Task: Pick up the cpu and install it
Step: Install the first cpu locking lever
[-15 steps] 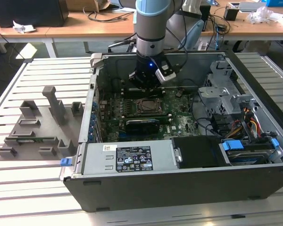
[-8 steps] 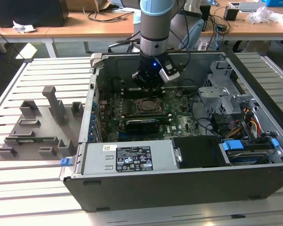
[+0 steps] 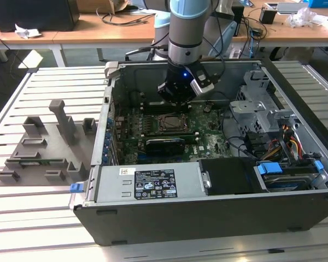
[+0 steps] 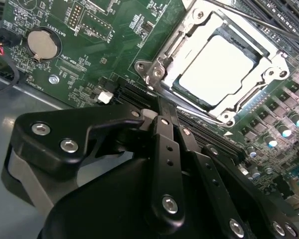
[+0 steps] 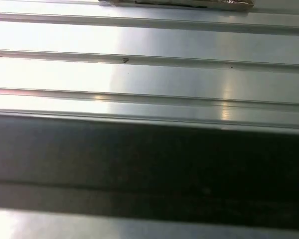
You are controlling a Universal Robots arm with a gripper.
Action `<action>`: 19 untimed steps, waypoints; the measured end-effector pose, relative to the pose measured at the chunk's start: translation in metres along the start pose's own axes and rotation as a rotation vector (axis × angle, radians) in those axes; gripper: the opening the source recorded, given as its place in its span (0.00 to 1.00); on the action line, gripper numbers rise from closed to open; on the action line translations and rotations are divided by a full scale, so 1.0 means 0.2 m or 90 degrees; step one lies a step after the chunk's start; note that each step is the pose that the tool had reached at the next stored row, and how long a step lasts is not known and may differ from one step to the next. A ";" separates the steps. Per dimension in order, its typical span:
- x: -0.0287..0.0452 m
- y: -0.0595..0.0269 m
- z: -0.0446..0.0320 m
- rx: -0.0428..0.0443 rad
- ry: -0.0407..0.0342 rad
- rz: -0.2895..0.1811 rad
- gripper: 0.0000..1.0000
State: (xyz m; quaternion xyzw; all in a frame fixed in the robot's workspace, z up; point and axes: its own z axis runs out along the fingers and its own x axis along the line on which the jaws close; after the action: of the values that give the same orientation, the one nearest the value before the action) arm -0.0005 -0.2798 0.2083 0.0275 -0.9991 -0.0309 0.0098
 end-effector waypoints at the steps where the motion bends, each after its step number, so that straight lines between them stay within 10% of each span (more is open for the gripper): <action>1: -0.004 0.000 0.000 0.0000 0.0005 0.000 0.11; 9: -0.025 -0.017 0.016 0.0027 0.0047 -0.002 0.11; 10: -0.027 -0.030 0.046 0.0332 0.0102 -0.001 0.11; 12: -0.026 -0.032 0.046 -0.0133 0.0087 -0.002 0.11; 14: -0.026 -0.032 0.045 -0.0319 0.0072 -0.002 0.11; 19: -0.029 -0.027 0.041 -0.0432 0.0053 -0.003 0.11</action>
State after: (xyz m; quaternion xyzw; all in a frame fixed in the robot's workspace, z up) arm 0.0053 -0.2844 0.1997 0.0295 -0.9974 -0.0647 0.0149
